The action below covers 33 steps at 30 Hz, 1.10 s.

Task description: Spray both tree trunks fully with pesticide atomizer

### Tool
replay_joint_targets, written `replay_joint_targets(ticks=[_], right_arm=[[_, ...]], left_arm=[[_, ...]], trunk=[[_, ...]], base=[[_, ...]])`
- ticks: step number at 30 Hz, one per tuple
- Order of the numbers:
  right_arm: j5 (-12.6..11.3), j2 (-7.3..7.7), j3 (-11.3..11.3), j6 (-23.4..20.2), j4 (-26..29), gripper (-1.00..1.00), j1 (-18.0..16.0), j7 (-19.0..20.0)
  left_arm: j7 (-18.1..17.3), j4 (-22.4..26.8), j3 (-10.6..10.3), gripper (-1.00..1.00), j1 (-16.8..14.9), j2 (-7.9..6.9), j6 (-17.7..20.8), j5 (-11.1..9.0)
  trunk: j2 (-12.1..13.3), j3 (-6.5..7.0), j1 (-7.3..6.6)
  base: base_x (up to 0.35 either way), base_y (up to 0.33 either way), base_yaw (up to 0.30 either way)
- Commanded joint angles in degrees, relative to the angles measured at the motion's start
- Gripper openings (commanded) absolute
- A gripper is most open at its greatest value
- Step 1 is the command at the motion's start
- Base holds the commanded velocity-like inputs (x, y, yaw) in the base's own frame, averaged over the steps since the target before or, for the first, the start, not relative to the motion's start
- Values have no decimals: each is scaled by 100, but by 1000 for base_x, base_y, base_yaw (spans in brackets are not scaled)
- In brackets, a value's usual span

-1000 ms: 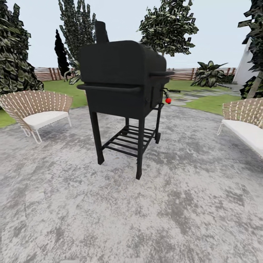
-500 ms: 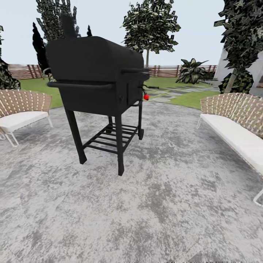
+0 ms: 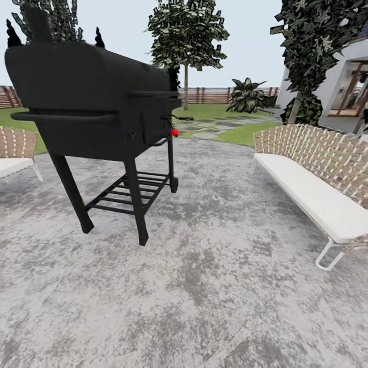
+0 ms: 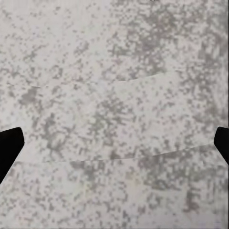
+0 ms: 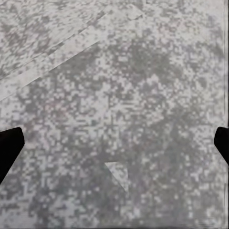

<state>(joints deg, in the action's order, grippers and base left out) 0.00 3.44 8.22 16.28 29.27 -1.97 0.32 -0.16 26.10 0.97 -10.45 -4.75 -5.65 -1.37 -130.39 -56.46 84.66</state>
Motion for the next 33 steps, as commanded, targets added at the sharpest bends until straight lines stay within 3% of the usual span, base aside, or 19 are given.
replay_joint_targets(ticks=[1,33], right_arm=[[0,-1,5,20,-9,100,-5,3],[0,-1,13,15,-9,100,-5,3]], left_arm=[[-2,0,9,100,0,0,-15,-13],[-2,0,9,100,0,0,-15,-20]], trunk=[[-2,-12,-1],[-2,-181,-1]], base=[[0,-273,-202],[0,-273,-241]])
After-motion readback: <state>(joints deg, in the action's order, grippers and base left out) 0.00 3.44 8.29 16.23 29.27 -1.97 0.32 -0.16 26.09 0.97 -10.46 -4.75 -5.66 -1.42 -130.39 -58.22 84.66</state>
